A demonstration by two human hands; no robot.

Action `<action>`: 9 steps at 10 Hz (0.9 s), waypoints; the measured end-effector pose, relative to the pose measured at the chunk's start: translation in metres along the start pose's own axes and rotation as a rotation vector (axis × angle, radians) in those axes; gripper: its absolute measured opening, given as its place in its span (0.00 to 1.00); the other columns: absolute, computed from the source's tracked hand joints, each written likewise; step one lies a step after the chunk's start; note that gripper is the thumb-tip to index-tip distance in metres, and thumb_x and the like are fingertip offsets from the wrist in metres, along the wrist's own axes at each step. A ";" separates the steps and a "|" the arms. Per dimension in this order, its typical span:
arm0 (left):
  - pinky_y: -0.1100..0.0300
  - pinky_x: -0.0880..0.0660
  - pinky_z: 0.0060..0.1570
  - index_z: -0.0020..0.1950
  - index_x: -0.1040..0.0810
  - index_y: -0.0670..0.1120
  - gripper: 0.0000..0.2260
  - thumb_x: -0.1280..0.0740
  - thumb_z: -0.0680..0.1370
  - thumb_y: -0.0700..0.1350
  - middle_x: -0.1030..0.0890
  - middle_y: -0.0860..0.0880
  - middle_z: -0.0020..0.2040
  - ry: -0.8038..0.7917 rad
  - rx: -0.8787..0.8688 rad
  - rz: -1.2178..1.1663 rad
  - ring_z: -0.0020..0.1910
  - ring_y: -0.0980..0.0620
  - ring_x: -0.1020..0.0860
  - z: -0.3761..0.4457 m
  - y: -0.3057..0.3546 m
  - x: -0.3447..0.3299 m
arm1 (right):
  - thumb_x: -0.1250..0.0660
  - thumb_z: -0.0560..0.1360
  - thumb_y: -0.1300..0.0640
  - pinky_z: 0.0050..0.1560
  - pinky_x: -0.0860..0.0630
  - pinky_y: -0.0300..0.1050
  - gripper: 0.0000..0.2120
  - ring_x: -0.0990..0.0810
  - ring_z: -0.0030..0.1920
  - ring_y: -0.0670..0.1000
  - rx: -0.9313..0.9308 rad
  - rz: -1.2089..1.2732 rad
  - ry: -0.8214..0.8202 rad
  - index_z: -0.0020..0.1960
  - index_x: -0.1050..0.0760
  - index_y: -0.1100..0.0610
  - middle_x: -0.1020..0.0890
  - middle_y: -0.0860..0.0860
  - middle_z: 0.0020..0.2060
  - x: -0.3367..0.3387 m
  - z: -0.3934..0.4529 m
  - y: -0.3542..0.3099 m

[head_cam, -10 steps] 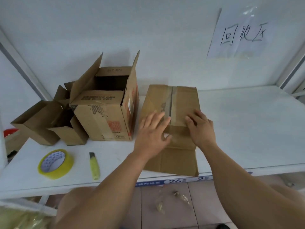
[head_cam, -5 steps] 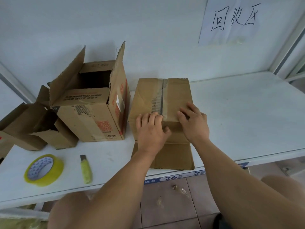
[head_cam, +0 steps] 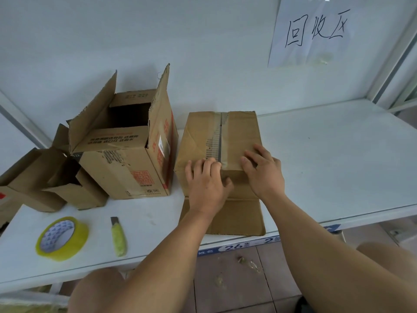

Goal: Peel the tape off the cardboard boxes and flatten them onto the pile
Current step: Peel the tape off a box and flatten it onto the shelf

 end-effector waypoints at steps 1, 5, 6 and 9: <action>0.39 0.35 0.65 0.49 0.21 0.43 0.14 0.31 0.66 0.46 0.20 0.46 0.51 0.057 0.009 -0.036 0.54 0.43 0.24 -0.001 0.000 0.000 | 0.43 0.80 0.39 0.61 0.29 0.50 0.21 0.41 0.71 0.48 0.001 0.004 -0.002 0.69 0.28 0.43 0.37 0.35 0.73 -0.001 0.001 0.001; 0.38 0.41 0.69 0.51 0.22 0.43 0.14 0.35 0.67 0.45 0.21 0.46 0.53 0.004 0.050 -0.088 0.58 0.43 0.25 -0.003 -0.001 -0.002 | 0.42 0.80 0.39 0.60 0.30 0.49 0.20 0.41 0.71 0.48 0.004 0.023 0.009 0.69 0.27 0.43 0.37 0.35 0.73 -0.001 0.001 0.003; 0.39 0.40 0.69 0.51 0.22 0.43 0.15 0.33 0.68 0.49 0.21 0.47 0.53 -0.013 0.049 -0.079 0.58 0.44 0.25 -0.002 0.000 0.000 | 0.42 0.79 0.39 0.60 0.30 0.48 0.20 0.40 0.71 0.48 -0.002 0.024 0.009 0.68 0.27 0.43 0.37 0.35 0.73 -0.001 0.000 0.003; 0.40 0.38 0.68 0.51 0.21 0.44 0.11 0.33 0.73 0.50 0.21 0.48 0.54 0.022 -0.011 -0.087 0.59 0.44 0.25 -0.003 -0.005 0.000 | 0.42 0.79 0.39 0.59 0.31 0.47 0.20 0.40 0.71 0.47 0.002 0.019 0.007 0.69 0.27 0.43 0.37 0.34 0.73 -0.001 0.001 0.002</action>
Point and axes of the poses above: each hand's wrist, its own z-axis towards the middle knuckle, its own x-axis out of the back of the hand, y = z × x, the point moved 7 cm from there along z, towards the middle knuckle
